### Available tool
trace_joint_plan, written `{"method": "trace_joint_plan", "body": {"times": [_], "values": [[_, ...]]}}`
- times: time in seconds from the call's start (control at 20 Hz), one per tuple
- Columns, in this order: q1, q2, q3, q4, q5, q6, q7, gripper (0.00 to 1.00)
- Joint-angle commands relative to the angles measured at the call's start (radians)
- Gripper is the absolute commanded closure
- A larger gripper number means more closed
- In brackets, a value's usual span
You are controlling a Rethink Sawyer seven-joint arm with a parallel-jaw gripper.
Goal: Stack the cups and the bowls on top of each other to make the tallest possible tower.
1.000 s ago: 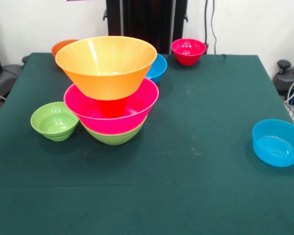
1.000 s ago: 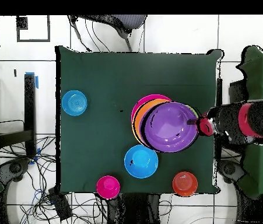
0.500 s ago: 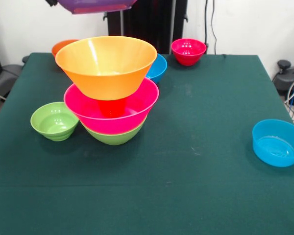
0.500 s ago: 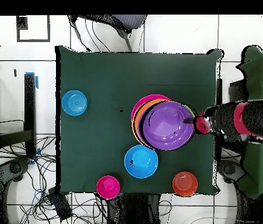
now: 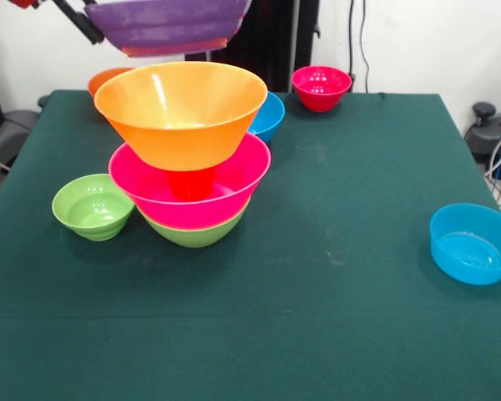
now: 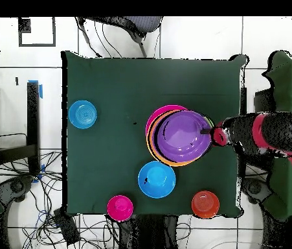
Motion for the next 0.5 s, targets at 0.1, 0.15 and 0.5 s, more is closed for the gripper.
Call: {"method": "trace_joint_plan", "body": {"times": [0.1, 0.15, 0.5], "values": [[0.03, 0.056, -0.06, 0.012, -0.062, -0.066, 0.051, 1.0], [0.028, 0.052, -0.058, 0.016, -0.061, -0.062, 0.055, 1.0], [0.027, 0.035, -0.05, 0.016, -0.062, -0.042, 0.057, 1.0]]}}
